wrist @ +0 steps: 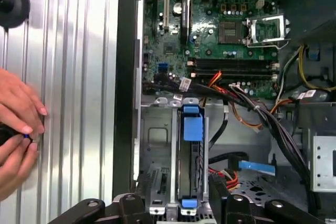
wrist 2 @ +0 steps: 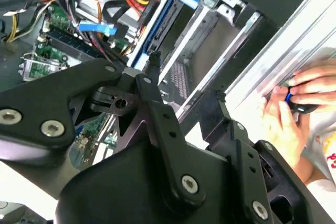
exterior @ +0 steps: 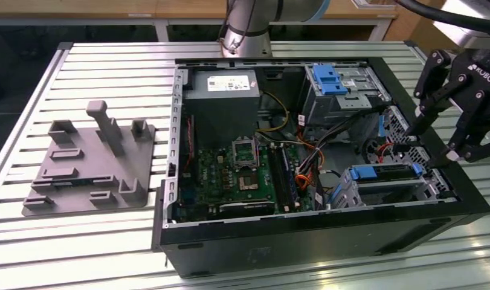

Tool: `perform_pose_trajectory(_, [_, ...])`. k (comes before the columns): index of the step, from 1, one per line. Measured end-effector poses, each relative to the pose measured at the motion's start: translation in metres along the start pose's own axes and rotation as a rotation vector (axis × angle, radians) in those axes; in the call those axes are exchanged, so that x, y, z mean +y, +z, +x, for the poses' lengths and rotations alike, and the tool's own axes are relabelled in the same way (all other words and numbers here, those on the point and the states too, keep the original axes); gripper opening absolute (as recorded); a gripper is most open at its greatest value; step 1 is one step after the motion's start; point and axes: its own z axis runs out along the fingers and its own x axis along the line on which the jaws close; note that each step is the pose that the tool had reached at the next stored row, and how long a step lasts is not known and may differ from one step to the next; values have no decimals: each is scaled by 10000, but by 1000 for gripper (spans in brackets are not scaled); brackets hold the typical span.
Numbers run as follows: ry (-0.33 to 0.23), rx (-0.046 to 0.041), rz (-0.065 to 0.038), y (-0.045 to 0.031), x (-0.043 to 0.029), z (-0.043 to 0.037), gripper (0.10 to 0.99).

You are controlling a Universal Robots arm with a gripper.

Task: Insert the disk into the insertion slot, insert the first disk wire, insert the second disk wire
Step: 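Insert the first disk wire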

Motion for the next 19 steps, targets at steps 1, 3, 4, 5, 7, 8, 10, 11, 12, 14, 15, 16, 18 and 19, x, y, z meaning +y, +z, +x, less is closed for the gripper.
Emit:
perform_pose_trajectory(1, [10, 142, 0, 3, -5, -6, 561])
perform_pose_trajectory(3, [31, 479, 0, 4, -15, -20, 561])
perform_pose_trajectory(4, [40, 644, 1, 5, -19, -28, 561])
perform_pose_trajectory(5, [48, 809, 1, 5, -23, -38, 561])
perform_pose_trajectory(7, [58, 1004, 1, 10, -30, -86, 561])
perform_pose_trajectory(8, [60, 1039, 1, 13, -33, -130, 561])
perform_pose_trajectory(10, [61, 1066, 0, 18, -38, -223, 561])
perform_pose_trajectory(11, [61, 1068, 1, 22, -40, -268, 561])
perform_pose_trajectory(12, [62, 1072, 1, 26, -42, -313, 561])
perform_pose_trajectory(14, [63, 1086, 0, 46, -51, -404, 561])
perform_pose_trajectory(15, [64, 1106, 0, 60, -64, -443, 561])
perform_pose_trajectory(16, [64, 1124, 1, 75, -86, -472, 561])
perform_pose_trajectory(18, [65, 1131, 1, 110, -133, -493, 561])
perform_pose_trajectory(19, [65, 1135, 1, 125, -159, -496, 561])
